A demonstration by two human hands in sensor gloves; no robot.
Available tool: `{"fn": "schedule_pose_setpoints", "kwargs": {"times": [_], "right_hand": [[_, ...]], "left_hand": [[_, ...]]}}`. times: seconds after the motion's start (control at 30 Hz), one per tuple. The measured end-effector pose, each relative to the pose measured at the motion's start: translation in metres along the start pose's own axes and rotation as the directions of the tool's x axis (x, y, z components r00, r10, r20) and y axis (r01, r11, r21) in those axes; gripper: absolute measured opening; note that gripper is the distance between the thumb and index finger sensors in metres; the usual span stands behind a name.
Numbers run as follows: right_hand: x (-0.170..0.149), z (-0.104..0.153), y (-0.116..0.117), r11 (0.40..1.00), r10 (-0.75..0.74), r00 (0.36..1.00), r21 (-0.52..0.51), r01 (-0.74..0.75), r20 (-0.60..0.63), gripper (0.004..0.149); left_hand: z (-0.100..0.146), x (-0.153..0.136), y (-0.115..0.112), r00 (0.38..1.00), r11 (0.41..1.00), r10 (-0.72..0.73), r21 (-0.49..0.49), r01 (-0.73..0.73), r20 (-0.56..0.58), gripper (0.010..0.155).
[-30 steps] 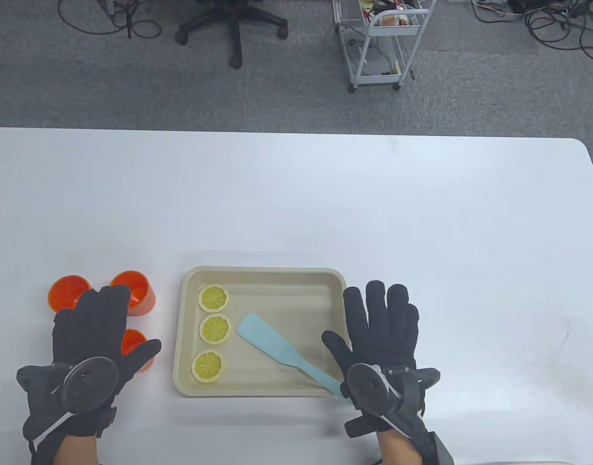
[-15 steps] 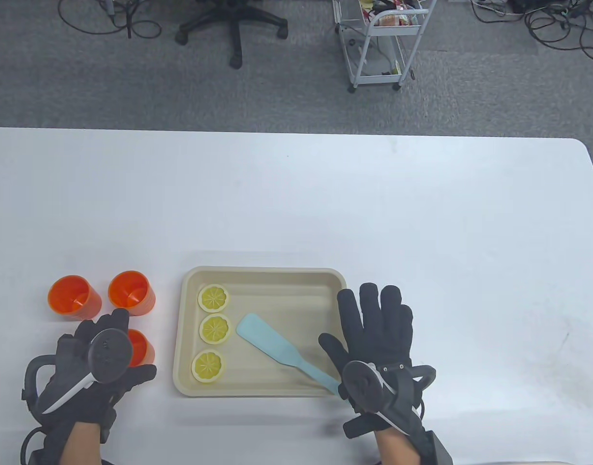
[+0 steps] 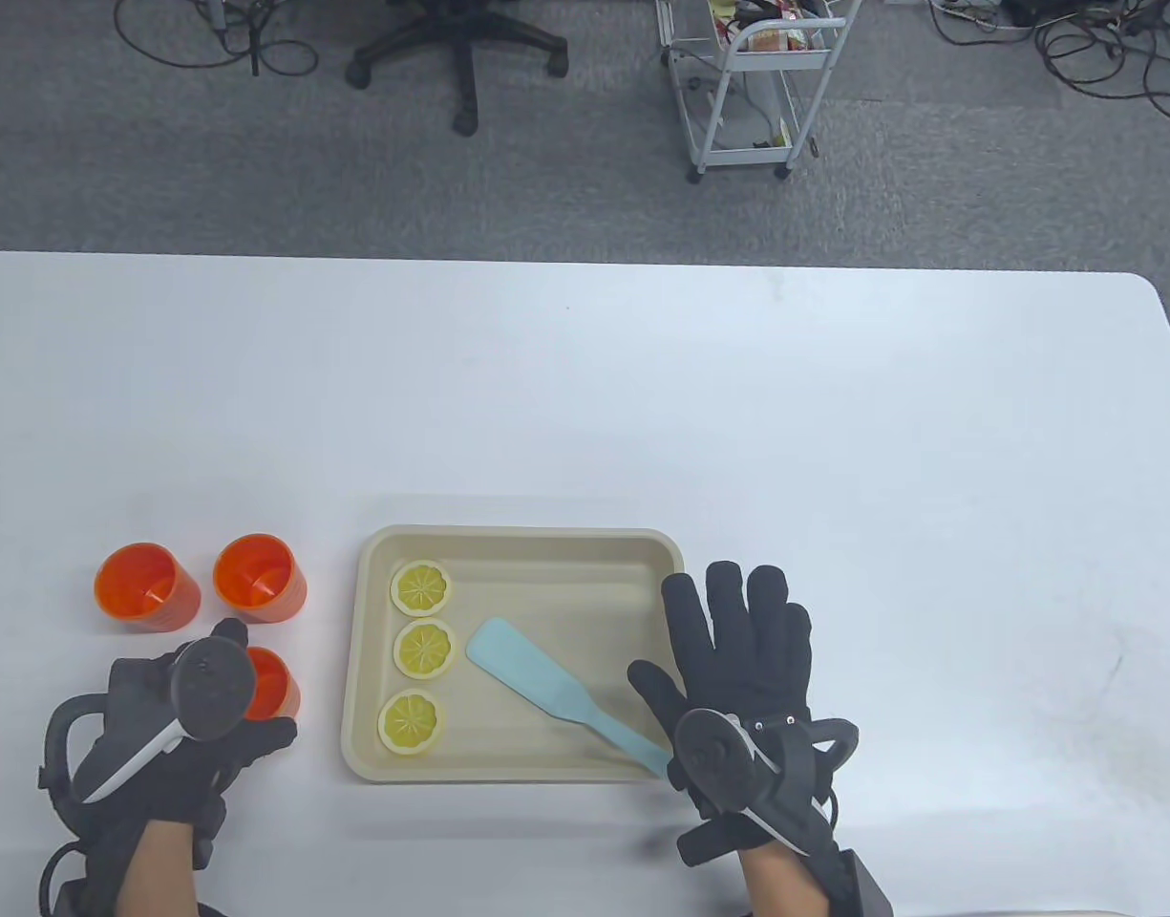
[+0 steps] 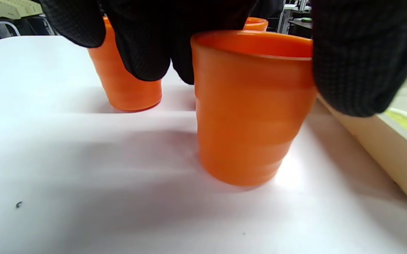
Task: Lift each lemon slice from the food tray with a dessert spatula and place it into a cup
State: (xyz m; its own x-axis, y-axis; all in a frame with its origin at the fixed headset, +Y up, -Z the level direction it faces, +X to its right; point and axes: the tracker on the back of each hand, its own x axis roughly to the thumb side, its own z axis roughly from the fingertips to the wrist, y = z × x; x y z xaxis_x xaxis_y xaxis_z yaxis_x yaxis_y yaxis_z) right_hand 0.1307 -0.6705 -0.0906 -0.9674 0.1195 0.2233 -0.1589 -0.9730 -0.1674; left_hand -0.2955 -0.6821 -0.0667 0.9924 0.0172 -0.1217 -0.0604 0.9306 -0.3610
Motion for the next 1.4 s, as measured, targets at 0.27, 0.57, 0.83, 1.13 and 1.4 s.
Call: {"fn": "schedule_pose_setpoints", "kwargs": {"times": [0.27, 0.57, 0.83, 1.13, 1.4], "right_hand": [[0.006, 0.002, -0.005, 0.999, -0.016, 1.0, -0.033, 0.017, 0.023, 0.081], [0.028, 0.008, -0.007, 0.978, -0.206, 0.964, 0.004, 0.209, 0.166, 0.093], [0.064, 0.013, 0.004, 0.955, -0.294, 0.889, 0.141, 0.26, 0.352, 0.102], [0.08, 0.016, 0.011, 0.953, -0.298, 0.842, 0.183, 0.24, 0.45, 0.106], [0.085, 0.018, 0.012, 0.948, -0.317, 0.814, 0.185, 0.258, 0.486, 0.111]], "left_hand": [[0.03, 0.015, 0.023, 0.978, 0.958, 0.031, 0.273, -0.089, 0.208, 0.108], [0.043, 0.056, 0.021, 0.894, 0.858, 0.027, 0.448, -0.25, 0.448, 0.106], [0.047, 0.095, 0.008, 0.796, 0.879, 0.032, 0.362, -0.311, 0.605, 0.107], [0.05, 0.12, -0.001, 0.725, 0.912, 0.006, 0.294, -0.286, 0.689, 0.113], [0.052, 0.128, -0.003, 0.715, 0.914, 0.003, 0.288, -0.286, 0.699, 0.115]]}}
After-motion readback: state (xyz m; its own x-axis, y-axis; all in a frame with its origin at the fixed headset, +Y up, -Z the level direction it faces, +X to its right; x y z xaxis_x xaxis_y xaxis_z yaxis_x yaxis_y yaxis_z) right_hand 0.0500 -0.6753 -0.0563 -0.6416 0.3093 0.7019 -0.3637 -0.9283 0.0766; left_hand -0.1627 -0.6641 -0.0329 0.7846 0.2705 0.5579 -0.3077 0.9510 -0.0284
